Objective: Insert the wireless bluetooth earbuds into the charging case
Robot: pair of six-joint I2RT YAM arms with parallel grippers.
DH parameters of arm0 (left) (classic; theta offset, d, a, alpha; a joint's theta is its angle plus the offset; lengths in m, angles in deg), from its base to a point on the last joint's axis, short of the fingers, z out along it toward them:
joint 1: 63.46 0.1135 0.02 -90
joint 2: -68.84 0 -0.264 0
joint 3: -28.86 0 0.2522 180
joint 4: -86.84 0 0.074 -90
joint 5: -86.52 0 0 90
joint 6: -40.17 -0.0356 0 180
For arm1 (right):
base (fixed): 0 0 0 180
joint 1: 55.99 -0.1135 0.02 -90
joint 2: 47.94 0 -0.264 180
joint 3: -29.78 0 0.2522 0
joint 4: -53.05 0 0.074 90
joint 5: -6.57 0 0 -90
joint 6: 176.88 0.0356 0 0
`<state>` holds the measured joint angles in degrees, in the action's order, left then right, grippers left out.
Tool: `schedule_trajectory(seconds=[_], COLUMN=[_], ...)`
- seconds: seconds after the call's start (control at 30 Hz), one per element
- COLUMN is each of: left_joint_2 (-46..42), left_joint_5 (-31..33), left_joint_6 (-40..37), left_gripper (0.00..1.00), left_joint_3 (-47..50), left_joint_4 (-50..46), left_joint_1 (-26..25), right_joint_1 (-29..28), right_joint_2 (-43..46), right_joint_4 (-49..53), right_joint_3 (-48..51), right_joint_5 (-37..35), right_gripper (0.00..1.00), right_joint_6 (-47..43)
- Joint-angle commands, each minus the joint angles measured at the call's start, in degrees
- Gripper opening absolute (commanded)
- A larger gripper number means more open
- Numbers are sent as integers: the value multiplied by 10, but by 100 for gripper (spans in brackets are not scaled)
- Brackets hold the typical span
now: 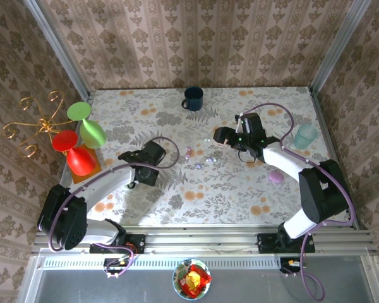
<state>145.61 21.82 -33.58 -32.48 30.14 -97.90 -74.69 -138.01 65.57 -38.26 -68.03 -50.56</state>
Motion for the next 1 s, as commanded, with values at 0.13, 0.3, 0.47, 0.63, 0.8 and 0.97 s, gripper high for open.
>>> schedule_trajectory(seconds=[0.13,0.3,0.47,0.63,0.8,0.97], left_joint_2=[12,34,63,91,114,135], left_joint_5=[-34,-57,-62,-72,-88,-104], left_joint_6=[70,72,73,60,52,46], left_gripper=[79,75,68,69,69,66], left_joint_3=[-5,1,8,-2,-8,-13], left_joint_4=[-61,-57,-41,-34,-30,-29], left_joint_1=[65,96,107,121,138,145], right_joint_1=[-4,-4,-4,-4,-4,-4], right_joint_2=[1,2,2,10,14,15], right_joint_4=[9,12,13,8,10,10], right_joint_3=[-12,-9,-7,1,5,7], right_joint_5=[5,5,6,1,-3,-8], right_gripper=[81,81,81,81,80,80], right_joint_6=[-3,-3,-3,4,5,8])
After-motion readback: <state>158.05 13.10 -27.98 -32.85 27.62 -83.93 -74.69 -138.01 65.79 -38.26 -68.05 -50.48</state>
